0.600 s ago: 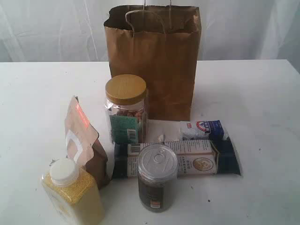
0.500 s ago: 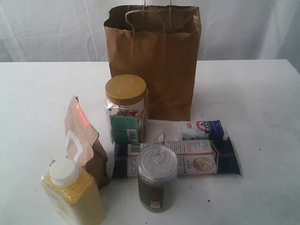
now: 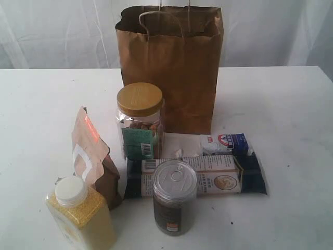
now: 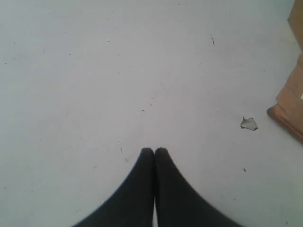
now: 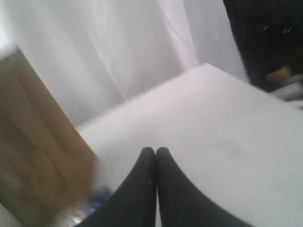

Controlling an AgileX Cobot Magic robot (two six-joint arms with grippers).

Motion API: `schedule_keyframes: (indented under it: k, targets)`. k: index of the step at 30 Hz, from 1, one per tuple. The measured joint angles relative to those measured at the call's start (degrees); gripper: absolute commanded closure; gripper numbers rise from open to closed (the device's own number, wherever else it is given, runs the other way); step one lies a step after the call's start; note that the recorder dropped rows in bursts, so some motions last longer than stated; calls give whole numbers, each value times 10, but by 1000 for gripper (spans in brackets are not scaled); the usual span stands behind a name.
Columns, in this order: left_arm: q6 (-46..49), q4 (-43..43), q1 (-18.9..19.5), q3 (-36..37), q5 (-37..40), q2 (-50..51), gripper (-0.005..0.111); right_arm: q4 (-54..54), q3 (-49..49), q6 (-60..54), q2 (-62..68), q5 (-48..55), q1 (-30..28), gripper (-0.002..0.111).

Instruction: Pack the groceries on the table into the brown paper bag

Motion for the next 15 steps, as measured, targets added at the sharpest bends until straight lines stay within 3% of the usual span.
schedule_keyframes:
  k: [2,5,15]
  targets:
    - [0,0,0,0,0,0,107,98,0,86,0,-54,0,108]
    - [0,0,0,0,0,0,107,164,0,150,0,-145,0,108]
    - [0,0,0,0,0,0,107,193,0,175,-1,-396,0,108]
